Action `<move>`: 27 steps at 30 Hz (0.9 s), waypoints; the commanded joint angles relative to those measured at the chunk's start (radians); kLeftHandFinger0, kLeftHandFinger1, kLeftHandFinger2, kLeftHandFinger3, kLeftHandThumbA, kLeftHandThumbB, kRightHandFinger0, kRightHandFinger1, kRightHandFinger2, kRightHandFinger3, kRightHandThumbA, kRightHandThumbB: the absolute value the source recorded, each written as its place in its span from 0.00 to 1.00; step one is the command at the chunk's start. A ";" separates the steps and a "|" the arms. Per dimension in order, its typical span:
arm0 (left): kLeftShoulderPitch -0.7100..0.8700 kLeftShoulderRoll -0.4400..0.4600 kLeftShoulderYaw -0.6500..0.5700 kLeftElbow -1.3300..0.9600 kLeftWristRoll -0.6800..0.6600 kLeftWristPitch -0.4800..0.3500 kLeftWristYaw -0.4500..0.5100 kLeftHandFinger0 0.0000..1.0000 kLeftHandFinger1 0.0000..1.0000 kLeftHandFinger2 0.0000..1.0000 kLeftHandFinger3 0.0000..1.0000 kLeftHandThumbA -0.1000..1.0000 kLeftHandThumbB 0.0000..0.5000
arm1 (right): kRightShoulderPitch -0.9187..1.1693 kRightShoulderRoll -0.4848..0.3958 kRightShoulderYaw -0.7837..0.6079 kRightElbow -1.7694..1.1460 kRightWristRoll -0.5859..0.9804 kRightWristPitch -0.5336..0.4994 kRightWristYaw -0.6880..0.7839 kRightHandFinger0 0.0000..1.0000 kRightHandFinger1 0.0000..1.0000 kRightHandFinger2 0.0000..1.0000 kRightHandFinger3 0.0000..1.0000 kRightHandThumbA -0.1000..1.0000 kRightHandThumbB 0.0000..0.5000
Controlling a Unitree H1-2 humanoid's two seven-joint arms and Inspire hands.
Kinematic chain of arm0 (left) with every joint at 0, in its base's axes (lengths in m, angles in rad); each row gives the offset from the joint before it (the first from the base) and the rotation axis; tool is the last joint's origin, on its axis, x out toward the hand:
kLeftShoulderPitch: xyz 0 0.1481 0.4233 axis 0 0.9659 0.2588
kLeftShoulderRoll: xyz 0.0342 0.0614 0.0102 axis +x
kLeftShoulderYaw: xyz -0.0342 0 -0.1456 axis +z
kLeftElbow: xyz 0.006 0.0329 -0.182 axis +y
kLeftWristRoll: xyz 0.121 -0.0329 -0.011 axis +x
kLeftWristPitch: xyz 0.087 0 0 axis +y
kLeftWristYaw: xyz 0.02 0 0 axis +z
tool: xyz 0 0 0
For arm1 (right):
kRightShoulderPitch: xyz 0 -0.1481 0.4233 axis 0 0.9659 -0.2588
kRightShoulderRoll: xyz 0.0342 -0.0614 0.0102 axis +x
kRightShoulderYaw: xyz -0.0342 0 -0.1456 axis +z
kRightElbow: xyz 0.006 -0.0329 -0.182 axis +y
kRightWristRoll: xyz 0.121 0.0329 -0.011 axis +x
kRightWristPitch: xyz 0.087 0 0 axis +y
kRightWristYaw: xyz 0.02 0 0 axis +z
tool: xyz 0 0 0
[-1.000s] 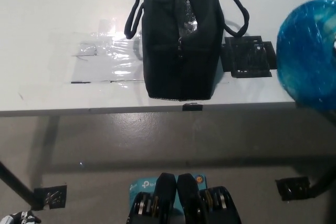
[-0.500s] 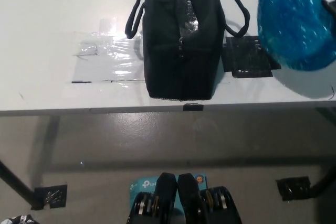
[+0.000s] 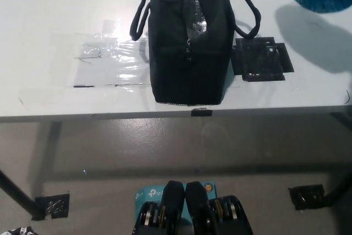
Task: The robot uses its right hand to pick up a stack of plates kept in the middle of the desk and put it inside a bag kept next to it
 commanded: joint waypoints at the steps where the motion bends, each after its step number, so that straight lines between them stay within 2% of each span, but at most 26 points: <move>1: 0.020 0.028 0.000 -0.015 0.006 -0.013 0.002 0.00 0.06 0.19 0.22 0.00 1.00 | -0.098 0.003 0.035 0.000 -0.084 -0.001 0.037 0.00 0.01 0.32 0.10 0.00 0.65; 3: 0.020 0.028 0.000 -0.015 0.006 -0.013 0.002 0.00 0.06 0.19 0.22 0.00 1.00 | -0.099 0.004 0.034 0.000 -0.088 -0.001 0.040 0.00 0.01 0.32 0.10 0.00 0.65; 4: 0.021 0.028 0.000 -0.013 0.003 -0.014 -0.002 0.00 0.03 0.15 0.19 0.00 1.00 | -0.104 0.012 0.041 0.002 -0.114 -0.001 0.049 0.00 0.01 0.31 0.09 0.00 0.63; 6: 0.026 0.028 0.001 -0.020 -0.004 -0.004 -0.009 0.00 0.00 0.14 0.18 0.00 1.00 | -0.138 0.040 0.057 0.029 -0.198 -0.001 0.076 0.00 0.00 0.30 0.20 0.00 0.63; 9: 0.027 0.029 0.001 -0.021 -0.004 -0.004 -0.009 0.00 0.00 0.13 0.18 0.00 1.00 | -0.139 0.047 0.046 0.028 -0.216 -0.001 0.087 0.00 0.00 0.30 0.22 0.00 0.64; 10: 0.027 0.029 0.000 -0.019 -0.004 -0.005 -0.010 0.00 0.01 0.15 0.19 0.00 1.00 | -0.163 0.055 0.055 0.051 -0.235 -0.001 0.093 0.00 0.00 0.32 0.27 0.00 0.76; 11: 0.035 0.029 -0.002 -0.016 -0.002 -0.007 -0.011 0.00 0.02 0.16 0.19 0.00 1.00 | -0.192 0.069 0.069 0.081 -0.264 -0.001 0.103 0.00 0.00 0.37 0.37 0.00 0.80; 12: 0.035 0.029 -0.002 -0.016 -0.002 -0.007 -0.011 0.00 0.02 0.16 0.19 0.00 1.00 | -0.192 0.070 0.067 0.082 -0.268 -0.001 0.105 0.00 0.00 0.38 0.45 0.00 0.82; 14: 0.039 0.026 0.000 -0.029 -0.002 0.006 -0.006 0.00 0.03 0.17 0.18 0.00 1.00 | -0.220 0.087 0.070 0.117 -0.306 -0.001 0.110 0.00 0.01 0.41 0.51 0.00 0.81; 16: 0.039 0.026 0.000 -0.029 -0.002 0.007 -0.006 0.00 0.03 0.17 0.18 0.00 1.00 | -0.221 0.091 0.064 0.119 -0.316 -0.001 0.115 0.00 0.00 0.41 0.52 0.00 0.81; 17: 0.046 0.021 0.001 -0.026 -0.005 0.003 -0.005 0.00 0.05 0.18 0.22 0.00 1.00 | -0.267 0.128 0.067 0.182 -0.364 -0.001 0.113 0.00 0.03 0.44 0.54 0.00 0.77; 18: 0.050 0.019 0.001 -0.029 -0.003 0.006 -0.003 0.00 0.05 0.17 0.21 0.00 1.00 | -0.271 0.130 0.071 0.189 -0.374 -0.001 0.115 0.00 0.03 0.44 0.55 0.00 0.74; 24: 0.059 0.019 -0.005 -0.036 0.003 0.006 -0.005 0.00 0.04 0.15 0.20 0.00 1.00 | -0.337 0.131 0.084 0.283 -0.445 -0.001 0.103 0.00 0.04 0.45 0.56 0.00 0.71; 26: 0.060 0.018 -0.004 -0.042 0.000 0.012 -0.003 0.00 0.02 0.14 0.19 0.00 1.00 | -0.368 0.128 0.087 0.316 -0.458 -0.001 0.094 0.00 0.05 0.47 0.60 0.00 0.67; 27: 0.060 0.018 -0.003 -0.041 -0.002 0.011 -0.005 0.00 0.01 0.14 0.19 0.00 1.00 | -0.374 0.127 0.087 0.322 -0.462 -0.001 0.092 0.00 0.06 0.47 0.62 0.00 0.68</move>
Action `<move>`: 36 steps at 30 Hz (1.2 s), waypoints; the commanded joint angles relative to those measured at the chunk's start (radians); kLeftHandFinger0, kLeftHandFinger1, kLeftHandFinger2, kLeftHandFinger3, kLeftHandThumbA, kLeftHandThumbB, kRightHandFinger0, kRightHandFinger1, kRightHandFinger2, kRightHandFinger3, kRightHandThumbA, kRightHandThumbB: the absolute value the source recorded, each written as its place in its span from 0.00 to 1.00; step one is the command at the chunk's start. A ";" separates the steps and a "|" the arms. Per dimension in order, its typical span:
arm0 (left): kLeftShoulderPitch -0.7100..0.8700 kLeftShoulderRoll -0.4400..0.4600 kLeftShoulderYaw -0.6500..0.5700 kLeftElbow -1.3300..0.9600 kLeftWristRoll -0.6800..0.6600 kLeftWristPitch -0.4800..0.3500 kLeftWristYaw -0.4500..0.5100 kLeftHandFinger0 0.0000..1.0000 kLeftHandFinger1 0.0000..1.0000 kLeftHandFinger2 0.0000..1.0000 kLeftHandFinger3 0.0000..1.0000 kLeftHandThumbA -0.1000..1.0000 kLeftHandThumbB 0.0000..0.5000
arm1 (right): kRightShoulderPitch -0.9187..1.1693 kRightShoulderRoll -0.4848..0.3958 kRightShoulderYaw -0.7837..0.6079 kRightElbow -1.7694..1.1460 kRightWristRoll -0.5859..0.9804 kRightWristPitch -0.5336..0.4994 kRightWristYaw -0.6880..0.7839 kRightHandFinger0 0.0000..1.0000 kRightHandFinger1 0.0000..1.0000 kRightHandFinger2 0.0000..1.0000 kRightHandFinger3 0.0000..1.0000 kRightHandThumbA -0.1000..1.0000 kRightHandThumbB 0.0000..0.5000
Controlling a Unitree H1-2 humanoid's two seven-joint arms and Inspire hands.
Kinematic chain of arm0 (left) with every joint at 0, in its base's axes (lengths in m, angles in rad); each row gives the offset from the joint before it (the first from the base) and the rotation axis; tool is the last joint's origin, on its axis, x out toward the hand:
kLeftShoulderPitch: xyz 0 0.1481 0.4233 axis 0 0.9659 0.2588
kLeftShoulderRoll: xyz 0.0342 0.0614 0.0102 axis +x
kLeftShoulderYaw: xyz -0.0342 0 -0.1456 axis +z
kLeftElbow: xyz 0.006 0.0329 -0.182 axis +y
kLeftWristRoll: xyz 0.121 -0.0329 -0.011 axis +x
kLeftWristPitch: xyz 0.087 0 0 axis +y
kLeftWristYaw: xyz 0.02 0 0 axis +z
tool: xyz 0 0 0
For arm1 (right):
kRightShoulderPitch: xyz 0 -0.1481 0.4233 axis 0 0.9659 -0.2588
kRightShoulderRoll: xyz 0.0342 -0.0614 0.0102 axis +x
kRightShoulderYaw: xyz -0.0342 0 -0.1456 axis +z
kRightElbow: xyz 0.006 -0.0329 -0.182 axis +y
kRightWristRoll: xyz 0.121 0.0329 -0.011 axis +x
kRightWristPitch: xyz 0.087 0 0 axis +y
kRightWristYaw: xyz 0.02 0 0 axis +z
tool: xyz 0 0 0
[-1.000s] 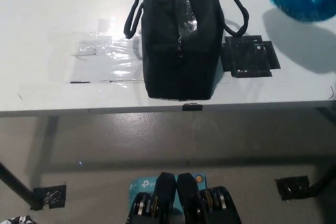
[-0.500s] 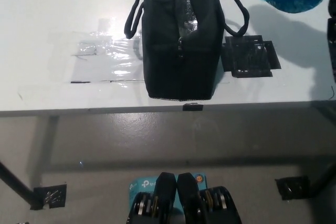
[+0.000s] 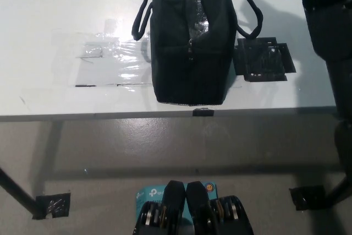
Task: The robot uses its right hand to pick up a stack of plates kept in the middle of the desk and put it inside a bag kept next to it
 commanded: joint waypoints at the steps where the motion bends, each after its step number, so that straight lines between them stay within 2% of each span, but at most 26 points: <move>1: 0.008 0.021 0.000 -0.027 -0.007 0.003 -0.010 0.00 0.01 0.14 0.19 0.00 1.00 | -0.152 -0.019 -0.004 0.023 -0.105 -0.003 -0.028 0.00 0.07 0.50 0.66 0.00 0.63; 5: 0.015 0.021 0.000 -0.027 -0.001 0.014 -0.002 0.00 0.06 0.19 0.22 0.00 1.00 | -0.198 -0.024 0.001 0.056 -0.141 -0.003 -0.012 0.00 0.06 0.49 0.68 0.00 0.52; 6: 0.021 0.021 -0.002 -0.040 0.009 0.024 0.006 0.01 0.05 0.18 0.23 0.00 1.00 | -0.211 -0.018 -0.006 0.062 -0.145 -0.003 -0.023 0.00 0.08 0.54 0.76 0.00 0.49; 7: 0.026 0.021 -0.003 -0.045 0.012 0.027 0.010 0.01 0.05 0.18 0.23 0.00 1.00 | -0.216 -0.012 -0.009 0.065 -0.148 -0.003 -0.028 0.00 0.08 0.54 0.77 0.00 0.45; 8: 0.028 0.019 -0.002 -0.053 0.010 0.032 0.010 0.02 0.04 0.18 0.22 0.00 1.00 | -0.224 -0.015 -0.001 0.070 -0.157 -0.003 -0.022 0.00 0.09 0.56 0.82 0.00 0.33; 10: 0.034 0.017 0.000 -0.048 0.007 0.026 0.010 0.01 0.04 0.18 0.21 0.00 1.00 | -0.235 -0.019 0.028 0.080 -0.157 -0.003 -0.023 0.00 0.05 0.52 0.79 0.00 0.23; 11: 0.033 0.018 -0.002 -0.045 0.007 0.021 0.007 0.00 0.03 0.17 0.21 0.00 1.00 | -0.258 -0.015 0.040 0.090 -0.154 -0.003 -0.026 0.00 0.11 0.56 0.81 0.00 0.19; 13: 0.035 0.019 -0.003 -0.043 0.008 0.017 0.005 0.00 0.04 0.18 0.23 0.00 1.00 | -0.273 -0.012 0.052 0.104 -0.137 -0.003 -0.044 0.00 0.03 0.44 0.72 0.00 0.08; 15: 0.033 0.018 0.000 -0.033 -0.004 0.011 -0.006 0.00 0.05 0.20 0.24 0.00 1.00 | -0.304 0.002 0.050 0.140 -0.119 -0.003 -0.069 0.00 0.02 0.40 0.67 0.02 0.00; 16: 0.029 0.020 -0.001 -0.004 -0.007 -0.053 -0.016 0.00 0.03 0.19 0.25 0.00 1.00 | -0.316 0.011 0.049 0.152 -0.119 -0.003 -0.076 0.00 0.00 0.36 0.62 0.05 0.00; 18: 0.027 0.025 -0.005 0.015 -0.005 -0.088 -0.023 0.00 0.03 0.19 0.26 0.00 1.00 | -0.330 0.018 0.048 0.166 -0.126 -0.003 -0.075 0.00 0.00 0.33 0.57 0.06 0.00; 19: 0.026 0.025 -0.006 0.023 -0.001 -0.085 -0.019 0.00 0.04 0.21 0.27 0.00 1.00 | -0.341 0.029 0.035 0.176 -0.132 -0.003 -0.071 0.12 0.25 0.61 0.85 0.08 0.00; 20: 0.027 0.023 -0.007 0.030 0.002 -0.080 -0.014 0.00 0.05 0.23 0.29 0.00 1.00 | -0.376 0.059 0.012 0.210 -0.157 -0.003 -0.064 0.06 0.22 0.60 1.00 0.12 0.00; 21: 0.024 0.024 -0.007 0.039 0.004 -0.089 -0.012 0.00 0.05 0.22 0.29 0.00 1.00 | -0.384 0.067 0.004 0.221 -0.159 -0.003 -0.066 0.00 0.17 0.55 0.92 0.08 0.00; 22: 0.020 0.024 -0.009 0.055 0.006 -0.101 -0.011 0.00 0.05 0.22 0.28 0.00 1.00 | -0.399 0.082 -0.011 0.246 -0.161 -0.003 -0.073 0.00 0.06 0.45 0.74 0.07 0.01; 25: 0.017 0.020 -0.006 0.076 -0.016 -0.147 -0.033 0.00 0.00 0.17 0.25 0.00 1.00 | -0.428 0.130 -0.069 0.290 -0.122 -0.003 -0.120 0.00 0.01 0.47 0.58 0.03 0.00; 26: 0.016 0.019 -0.010 0.085 -0.010 -0.149 -0.028 0.00 0.01 0.17 0.25 0.00 1.00 | -0.428 0.138 -0.081 0.295 -0.109 -0.003 -0.132 0.00 0.04 0.51 0.63 0.05 0.00; 28: 0.028 0.018 -0.011 0.057 -0.011 -0.118 -0.029 0.00 0.02 0.18 0.26 0.00 1.00 | -0.428 0.168 -0.125 0.296 -0.115 -0.003 -0.137 0.04 0.25 0.74 0.97 0.10 0.00; 29: 0.031 0.016 -0.011 0.051 -0.013 -0.112 -0.031 0.00 0.02 0.19 0.26 0.00 1.00 | -0.423 0.173 -0.137 0.289 -0.115 -0.003 -0.138 0.01 0.26 0.69 0.92 0.08 0.00; 30: 0.033 0.017 -0.013 0.045 -0.006 -0.106 -0.025 0.01 0.04 0.21 0.29 0.00 1.00 | -0.423 0.180 -0.147 0.290 -0.123 -0.003 -0.136 0.10 0.38 0.81 1.00 0.07 0.00; 31: 0.032 0.018 -0.015 0.048 0.004 -0.102 -0.017 0.00 0.04 0.21 0.29 0.00 1.00 | -0.423 0.197 -0.174 0.291 -0.138 -0.003 -0.130 0.14 0.44 0.82 1.00 0.02 0.00; 32: 0.025 0.018 -0.014 0.066 0.002 -0.110 -0.017 0.01 0.04 0.20 0.29 0.00 1.00 | -0.423 0.205 -0.193 0.290 -0.140 -0.003 -0.125 0.14 0.42 0.78 1.00 0.00 0.00; 33: 0.021 0.019 -0.015 0.080 0.002 -0.115 -0.018 0.03 0.05 0.21 0.30 0.00 1.00 | -0.421 0.212 -0.207 0.289 -0.145 -0.003 -0.128 0.05 0.29 0.60 1.00 0.00 0.01; 34: 0.015 0.020 -0.016 0.097 0.003 -0.121 -0.019 0.04 0.06 0.21 0.30 0.00 1.00 | -0.419 0.219 -0.221 0.287 -0.148 -0.003 -0.132 0.01 0.25 0.59 1.00 0.00 0.00; 35: 0.007 0.021 -0.016 0.121 0.002 -0.145 -0.021 0.00 0.00 0.18 0.28 0.00 1.00 | -0.406 0.232 -0.234 0.277 -0.169 -0.003 -0.123 0.00 0.12 0.49 0.78 0.00 0.00; 36: 0.007 0.020 -0.018 0.117 0.003 -0.148 -0.022 0.00 0.00 0.19 0.26 0.00 1.00 | -0.402 0.239 -0.245 0.270 -0.185 -0.003 -0.122 0.00 0.07 0.43 0.68 0.00 0.00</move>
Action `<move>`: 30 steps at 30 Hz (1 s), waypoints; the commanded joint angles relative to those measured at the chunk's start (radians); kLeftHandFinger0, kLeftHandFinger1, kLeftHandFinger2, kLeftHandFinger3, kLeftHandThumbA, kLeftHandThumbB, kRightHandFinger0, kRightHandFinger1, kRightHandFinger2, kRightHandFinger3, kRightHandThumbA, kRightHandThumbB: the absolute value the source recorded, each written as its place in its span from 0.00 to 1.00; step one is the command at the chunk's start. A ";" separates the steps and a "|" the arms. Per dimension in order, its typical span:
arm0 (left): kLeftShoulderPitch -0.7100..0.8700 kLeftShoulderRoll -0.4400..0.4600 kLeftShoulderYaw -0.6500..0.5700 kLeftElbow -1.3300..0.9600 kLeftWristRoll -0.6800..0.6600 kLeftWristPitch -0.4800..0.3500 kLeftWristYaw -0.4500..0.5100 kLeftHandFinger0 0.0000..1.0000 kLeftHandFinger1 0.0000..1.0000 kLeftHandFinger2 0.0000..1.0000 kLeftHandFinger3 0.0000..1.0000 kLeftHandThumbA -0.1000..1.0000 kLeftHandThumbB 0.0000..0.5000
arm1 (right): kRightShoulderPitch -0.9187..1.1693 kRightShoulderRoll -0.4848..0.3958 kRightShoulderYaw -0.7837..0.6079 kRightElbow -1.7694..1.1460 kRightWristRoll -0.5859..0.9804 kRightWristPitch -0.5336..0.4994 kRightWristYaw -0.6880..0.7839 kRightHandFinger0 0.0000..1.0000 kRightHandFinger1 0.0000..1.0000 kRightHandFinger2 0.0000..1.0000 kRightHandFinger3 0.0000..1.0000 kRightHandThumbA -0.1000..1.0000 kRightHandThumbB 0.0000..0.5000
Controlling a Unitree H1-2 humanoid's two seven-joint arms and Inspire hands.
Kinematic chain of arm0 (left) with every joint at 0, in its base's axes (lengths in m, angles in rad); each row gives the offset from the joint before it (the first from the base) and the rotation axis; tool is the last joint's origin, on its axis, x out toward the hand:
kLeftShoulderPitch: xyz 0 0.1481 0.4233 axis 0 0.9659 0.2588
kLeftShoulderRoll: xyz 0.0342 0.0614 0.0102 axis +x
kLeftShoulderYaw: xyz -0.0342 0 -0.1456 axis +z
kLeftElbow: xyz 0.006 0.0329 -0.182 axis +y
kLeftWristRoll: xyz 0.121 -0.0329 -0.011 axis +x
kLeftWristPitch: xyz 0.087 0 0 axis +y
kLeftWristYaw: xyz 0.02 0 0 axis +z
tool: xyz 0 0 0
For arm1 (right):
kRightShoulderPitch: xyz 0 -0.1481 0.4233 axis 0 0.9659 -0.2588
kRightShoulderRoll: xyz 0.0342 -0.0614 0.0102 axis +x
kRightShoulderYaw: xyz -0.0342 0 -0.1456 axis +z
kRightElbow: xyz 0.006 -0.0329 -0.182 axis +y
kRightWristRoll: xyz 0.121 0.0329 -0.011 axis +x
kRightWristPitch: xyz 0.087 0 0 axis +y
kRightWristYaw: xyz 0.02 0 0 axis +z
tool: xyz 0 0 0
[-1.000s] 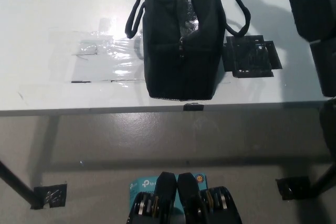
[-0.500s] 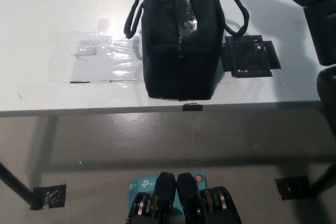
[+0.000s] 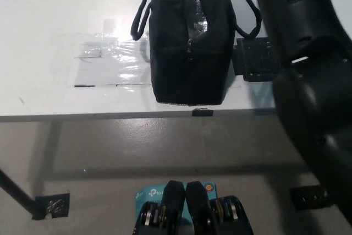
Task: The robot uses its right hand to pick up a stack of plates kept in the middle of the desk and put it inside a bag kept next to it
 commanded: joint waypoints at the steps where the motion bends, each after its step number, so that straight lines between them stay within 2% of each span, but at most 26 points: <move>1: 0.000 0.021 -0.005 0.004 0.004 -0.064 -0.004 0.00 0.00 0.20 0.26 0.00 1.00 | -0.075 0.013 -0.053 -0.040 -0.070 -0.003 -0.065 0.00 0.03 0.43 0.64 0.00 0.00; 2: -0.016 0.023 -0.005 0.032 0.004 -0.075 -0.005 0.00 0.01 0.20 0.28 0.00 1.00 | -0.066 0.017 -0.050 -0.043 -0.064 -0.003 -0.079 0.00 0.10 0.51 0.74 0.00 0.00; 4: -0.011 0.021 -0.002 0.009 -0.009 -0.070 -0.014 0.00 0.00 0.18 0.26 0.00 1.00 | -0.062 0.026 -0.070 -0.049 -0.059 -0.003 -0.092 0.00 0.06 0.48 0.73 0.00 0.00; 5: -0.012 0.020 -0.002 0.006 -0.009 -0.067 -0.010 0.00 0.00 0.18 0.26 0.00 1.00 | -0.057 0.024 -0.066 -0.053 -0.069 -0.003 -0.080 0.03 0.15 0.59 0.89 0.00 0.00; 6: -0.012 0.018 -0.001 -0.005 -0.005 -0.057 -0.002 0.00 0.01 0.18 0.25 0.00 1.00 | -0.051 0.021 -0.063 -0.058 -0.070 -0.003 -0.076 0.06 0.21 0.66 0.94 0.00 0.00; 7: -0.016 0.016 -0.001 -0.007 -0.004 -0.054 0.002 0.00 0.02 0.18 0.25 0.00 1.00 | -0.053 0.018 -0.060 -0.056 -0.068 -0.003 -0.076 0.07 0.24 0.66 0.96 0.00 0.00; 8: -0.013 0.016 -0.003 -0.014 0.002 -0.055 0.006 0.00 0.03 0.20 0.27 0.00 1.00 | -0.046 0.012 -0.057 -0.054 -0.080 -0.003 -0.069 0.02 0.19 0.57 0.95 0.00 0.00; 9: -0.013 0.016 -0.003 -0.015 0.003 -0.058 0.007 0.00 0.03 0.19 0.26 0.00 1.00 | -0.049 0.013 -0.061 -0.051 -0.076 -0.003 -0.073 0.00 0.16 0.55 0.92 0.00 0.00; 10: -0.014 0.014 0.000 -0.018 -0.003 -0.055 0.005 0.00 0.02 0.19 0.25 0.00 1.00 | -0.050 0.012 -0.066 -0.047 -0.087 -0.003 -0.065 0.00 0.11 0.53 0.97 0.00 0.00; 11: -0.014 0.015 0.000 -0.016 -0.005 -0.055 0.001 0.00 0.02 0.19 0.26 0.00 1.00 | -0.048 0.019 -0.105 -0.045 -0.089 -0.003 -0.075 0.00 0.04 0.48 0.69 0.00 0.00; 12: -0.013 0.014 0.000 -0.015 -0.006 -0.056 0.001 0.00 0.02 0.19 0.26 0.00 1.00 | -0.050 0.021 -0.108 -0.043 -0.091 -0.003 -0.075 0.00 0.06 0.54 0.68 0.00 0.00; 13: -0.009 0.013 0.002 -0.026 -0.010 -0.049 -0.001 0.00 0.03 0.20 0.27 0.00 1.00 | -0.047 0.022 -0.121 -0.042 -0.096 -0.003 -0.077 0.00 0.01 0.51 0.58 0.00 0.00; 14: -0.009 0.013 0.002 -0.026 -0.010 -0.049 -0.001 0.00 0.03 0.20 0.27 0.00 1.00 | -0.048 0.023 -0.124 -0.043 -0.099 -0.003 -0.076 0.00 0.02 0.52 0.59 0.00 0.00; 15: -0.010 0.012 0.000 -0.026 -0.006 -0.060 0.001 0.00 0.02 0.20 0.27 0.00 1.00 | -0.049 0.027 -0.151 -0.036 -0.102 -0.003 -0.087 0.00 0.00 0.50 0.54 0.00 0.00; 16: -0.012 0.013 -0.002 -0.019 0.000 -0.068 0.005 0.00 0.02 0.20 0.28 0.00 1.00 | -0.046 0.031 -0.169 -0.038 -0.098 -0.003 -0.092 0.00 0.01 0.53 0.61 0.00 0.01; 18: -0.013 0.010 0.000 -0.021 -0.001 -0.064 0.009 0.00 0.00 0.19 0.27 0.00 1.00 | -0.037 0.035 -0.184 -0.049 -0.085 -0.003 -0.095 0.00 0.02 0.56 0.63 0.00 0.04; 20: -0.014 0.010 0.001 -0.020 -0.005 -0.056 0.006 0.00 0.01 0.20 0.26 0.00 1.00 | -0.032 0.043 -0.207 -0.052 -0.092 -0.003 -0.103 0.00 0.00 0.53 0.51 0.00 0.08; 21: -0.014 0.010 0.001 -0.019 -0.007 -0.052 0.003 0.00 0.01 0.20 0.26 0.00 1.00 | -0.028 0.047 -0.220 -0.051 -0.092 -0.003 -0.112 0.00 0.01 0.53 0.58 0.00 0.12; 22: -0.014 0.010 0.000 -0.023 0.001 -0.040 0.014 0.00 0.02 0.20 0.26 0.00 1.00 | -0.026 0.052 -0.233 -0.046 -0.099 -0.003 -0.113 0.00 0.00 0.52 0.56 0.00 0.11; 24: -0.015 0.010 0.002 -0.020 -0.007 -0.049 0.004 0.00 0.02 0.20 0.26 0.00 1.00 | -0.024 0.063 -0.258 -0.041 -0.097 -0.003 -0.119 0.00 0.00 0.49 0.60 0.00 0.11; 27: -0.022 0.010 0.000 -0.019 -0.010 -0.048 -0.003 0.00 0.06 0.23 0.28 0.00 1.00 | -0.021 0.087 -0.308 -0.041 -0.089 -0.003 -0.137 0.00 0.00 0.35 0.55 0.00 0.17; 28: -0.024 0.009 0.000 -0.014 -0.007 -0.052 0.003 0.00 0.04 0.23 0.28 0.00 1.00 | -0.024 0.103 -0.346 -0.036 -0.095 -0.003 -0.148 0.00 0.00 0.33 0.60 0.00 0.19; 29: -0.022 0.009 0.000 -0.018 -0.007 -0.056 0.003 0.00 0.02 0.21 0.28 0.00 1.00 | -0.022 0.106 -0.348 -0.033 -0.095 -0.003 -0.146 0.00 0.00 0.33 0.59 0.00 0.18; 30: -0.020 0.007 -0.001 -0.022 -0.005 -0.057 0.004 0.00 0.01 0.20 0.28 0.00 1.00 | -0.019 0.108 -0.354 -0.037 -0.102 -0.003 -0.142 0.00 0.00 0.31 0.53 0.00 0.16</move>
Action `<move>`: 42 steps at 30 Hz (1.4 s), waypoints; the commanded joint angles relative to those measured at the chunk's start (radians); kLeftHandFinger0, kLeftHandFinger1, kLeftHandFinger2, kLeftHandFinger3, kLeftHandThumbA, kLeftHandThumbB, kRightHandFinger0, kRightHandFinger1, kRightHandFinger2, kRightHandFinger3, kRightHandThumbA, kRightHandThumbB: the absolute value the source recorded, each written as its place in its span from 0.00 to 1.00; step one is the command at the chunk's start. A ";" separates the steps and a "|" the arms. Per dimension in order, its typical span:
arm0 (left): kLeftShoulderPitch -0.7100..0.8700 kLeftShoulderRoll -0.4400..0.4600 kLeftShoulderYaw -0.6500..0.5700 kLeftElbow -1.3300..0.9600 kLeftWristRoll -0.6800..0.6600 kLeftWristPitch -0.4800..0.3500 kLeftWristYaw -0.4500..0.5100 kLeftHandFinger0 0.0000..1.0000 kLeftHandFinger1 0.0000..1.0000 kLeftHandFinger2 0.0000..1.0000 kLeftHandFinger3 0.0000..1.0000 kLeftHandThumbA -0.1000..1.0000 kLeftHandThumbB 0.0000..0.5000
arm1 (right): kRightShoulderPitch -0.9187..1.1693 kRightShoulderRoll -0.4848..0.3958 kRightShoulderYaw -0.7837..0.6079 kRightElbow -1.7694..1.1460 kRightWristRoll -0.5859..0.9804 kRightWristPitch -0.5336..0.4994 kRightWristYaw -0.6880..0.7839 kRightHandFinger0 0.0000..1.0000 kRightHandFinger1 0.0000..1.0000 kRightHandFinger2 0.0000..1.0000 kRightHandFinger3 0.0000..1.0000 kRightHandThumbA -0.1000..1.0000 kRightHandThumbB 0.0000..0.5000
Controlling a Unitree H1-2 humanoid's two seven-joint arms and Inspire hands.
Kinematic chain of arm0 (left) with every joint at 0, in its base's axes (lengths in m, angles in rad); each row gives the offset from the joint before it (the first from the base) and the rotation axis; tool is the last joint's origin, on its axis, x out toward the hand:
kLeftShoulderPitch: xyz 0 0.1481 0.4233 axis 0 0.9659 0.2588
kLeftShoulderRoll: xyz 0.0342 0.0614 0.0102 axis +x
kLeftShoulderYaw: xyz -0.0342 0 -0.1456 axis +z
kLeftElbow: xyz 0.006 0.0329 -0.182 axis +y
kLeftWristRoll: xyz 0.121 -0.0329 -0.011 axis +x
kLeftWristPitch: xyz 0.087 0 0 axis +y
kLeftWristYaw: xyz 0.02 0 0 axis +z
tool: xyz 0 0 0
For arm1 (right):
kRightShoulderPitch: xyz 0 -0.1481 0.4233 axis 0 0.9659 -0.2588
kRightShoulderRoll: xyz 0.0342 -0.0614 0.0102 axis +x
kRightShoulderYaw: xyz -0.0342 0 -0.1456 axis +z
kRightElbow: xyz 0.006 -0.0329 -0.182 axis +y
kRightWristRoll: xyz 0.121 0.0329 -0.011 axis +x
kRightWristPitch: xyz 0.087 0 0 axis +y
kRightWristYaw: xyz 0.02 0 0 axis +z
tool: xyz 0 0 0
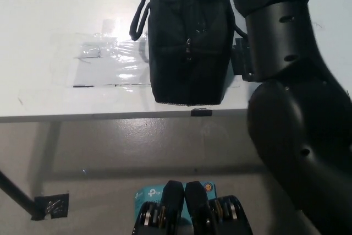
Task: The robot uses its right hand to pick up a stack of plates kept in the middle of the desk and put it inside a bag kept next to it
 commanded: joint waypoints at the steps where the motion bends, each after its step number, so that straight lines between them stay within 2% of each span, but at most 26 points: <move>1: -0.008 0.011 0.004 -0.002 -0.006 -0.036 0.006 0.00 0.00 0.19 0.28 0.00 1.00 | -0.062 0.029 -0.033 -0.026 -0.024 -0.003 -0.063 0.00 0.00 0.29 0.53 0.00 0.12; 2: -0.011 0.012 0.004 0.006 -0.004 -0.039 0.008 0.00 0.02 0.20 0.28 0.00 1.00 | -0.061 0.037 -0.044 -0.027 -0.026 -0.003 -0.066 0.00 0.00 0.22 0.41 0.00 0.08; 3: -0.016 0.014 0.002 0.020 -0.001 -0.045 0.008 0.00 0.02 0.20 0.28 0.00 1.00 | -0.060 0.045 -0.056 -0.028 -0.027 -0.003 -0.073 0.00 0.00 0.21 0.38 0.00 0.07; 4: -0.015 0.014 -0.001 0.011 0.004 -0.035 0.009 0.00 0.03 0.21 0.29 0.00 1.00 | -0.057 0.051 -0.059 -0.029 -0.031 -0.003 -0.073 0.00 0.00 0.23 0.43 0.00 0.06; 5: -0.021 0.013 -0.003 0.018 0.005 -0.039 0.009 0.00 0.03 0.21 0.29 0.00 1.00 | -0.057 0.063 -0.081 -0.031 -0.023 -0.003 -0.084 0.00 0.00 0.21 0.41 0.00 0.06; 6: -0.019 0.012 -0.001 0.007 0.003 -0.022 0.011 0.00 0.03 0.20 0.26 0.00 1.00 | -0.050 0.067 -0.072 -0.023 -0.022 -0.003 -0.086 0.00 0.00 0.20 0.31 0.00 0.04; 8: -0.014 0.008 -0.002 -0.010 0.000 -0.008 0.008 0.00 0.04 0.20 0.24 0.00 1.00 | -0.040 0.074 -0.071 -0.022 -0.023 -0.003 -0.086 0.00 0.00 0.22 0.29 0.00 0.03; 10: -0.016 0.010 -0.006 -0.013 0.004 0.003 0.006 0.00 0.06 0.21 0.23 0.01 1.00 | -0.020 0.081 -0.066 -0.029 -0.019 -0.003 -0.085 0.00 0.00 0.30 0.24 0.00 0.00; 11: -0.015 0.010 -0.006 -0.015 0.001 0.002 0.004 0.00 0.06 0.21 0.23 0.01 1.00 | -0.017 0.081 -0.065 -0.026 -0.017 -0.003 -0.087 0.00 0.00 0.33 0.28 0.00 0.00; 12: -0.020 0.007 -0.003 -0.019 -0.005 0.017 0.005 0.00 0.05 0.19 0.21 0.02 1.00 | -0.008 0.080 -0.061 -0.025 -0.033 -0.003 -0.085 0.00 0.00 0.33 0.26 0.00 0.00; 15: -0.018 0.007 -0.003 -0.026 -0.005 0.023 0.006 0.00 0.05 0.18 0.19 0.03 1.00 | 0.001 0.080 -0.054 -0.029 -0.031 -0.003 -0.089 0.00 0.00 0.39 0.49 0.00 0.00; 16: -0.013 0.005 -0.002 -0.048 -0.005 0.038 0.009 0.00 0.01 0.16 0.18 0.00 1.00 | 0.017 0.074 -0.038 -0.029 -0.045 -0.003 -0.085 0.00 0.01 0.43 0.60 0.00 0.00; 18: -0.010 0.005 -0.005 -0.068 0.005 0.054 0.019 0.00 0.01 0.16 0.18 0.00 1.00 | 0.025 0.066 -0.024 -0.028 -0.046 -0.003 -0.086 0.00 0.02 0.44 0.66 0.00 0.00; 20: -0.008 0.000 0.002 -0.084 0.001 0.076 0.026 0.00 0.02 0.15 0.18 0.00 1.00 | 0.030 0.061 -0.014 -0.017 -0.069 -0.003 -0.099 0.00 0.03 0.45 0.67 0.00 0.00; 29: -0.009 -0.002 0.005 -0.074 -0.010 0.072 0.013 0.00 0.01 0.14 0.18 0.00 1.00 | 0.069 0.021 0.065 -0.021 -0.068 -0.003 -0.099 0.00 0.03 0.45 0.69 0.00 0.00; 31: -0.008 -0.002 0.004 -0.079 -0.004 0.076 0.020 0.00 0.00 0.14 0.18 0.00 1.00 | 0.080 0.023 0.077 -0.035 -0.065 -0.003 -0.101 0.00 0.01 0.41 0.62 0.00 0.00; 33: -0.009 -0.002 0.003 -0.075 -0.003 0.065 0.019 0.00 0.00 0.14 0.18 0.00 1.00 | 0.084 0.022 0.087 -0.035 -0.057 -0.003 -0.101 0.00 0.00 0.31 0.50 0.00 0.02; 35: -0.018 -0.003 0.001 -0.070 0.001 0.062 0.023 0.00 0.01 0.15 0.18 0.00 1.00 | 0.088 0.021 0.099 -0.037 -0.049 -0.003 -0.099 0.00 0.00 0.30 0.49 0.00 0.00; 36: -0.014 -0.002 -0.001 -0.080 0.007 0.071 0.026 0.00 0.03 0.15 0.19 0.00 1.00 | 0.093 0.026 0.100 -0.038 -0.047 -0.003 -0.091 0.00 0.04 0.29 0.49 0.00 0.00; 37: -0.014 -0.004 -0.002 -0.087 0.012 0.078 0.031 0.00 0.03 0.15 0.20 0.00 1.00 | 0.098 0.029 0.098 -0.037 -0.042 -0.003 -0.089 0.00 0.00 0.18 0.41 0.01 0.00; 38: -0.014 -0.005 -0.002 -0.088 0.012 0.078 0.032 0.00 0.03 0.15 0.20 0.00 1.00 | 0.099 0.030 0.097 -0.035 -0.039 -0.003 -0.090 0.00 0.00 0.05 0.28 0.01 0.00; 39: -0.012 -0.005 -0.002 -0.092 0.013 0.080 0.033 0.00 0.03 0.15 0.20 0.00 1.00 | 0.102 0.030 0.098 -0.038 -0.038 -0.003 -0.089 0.00 0.00 0.00 0.21 0.01 0.00; 40: -0.014 -0.005 0.001 -0.081 0.003 0.073 0.023 0.00 0.02 0.15 0.20 0.00 1.00 | 0.115 0.046 0.085 -0.027 -0.033 -0.003 -0.107 0.00 0.00 0.02 0.14 0.00 0.00; 42: -0.010 -0.005 -0.002 -0.096 0.010 0.091 0.028 0.00 0.03 0.16 0.21 0.00 1.00 | 0.133 0.055 0.084 -0.030 -0.035 -0.003 -0.110 0.00 0.00 0.01 0.13 0.00 0.00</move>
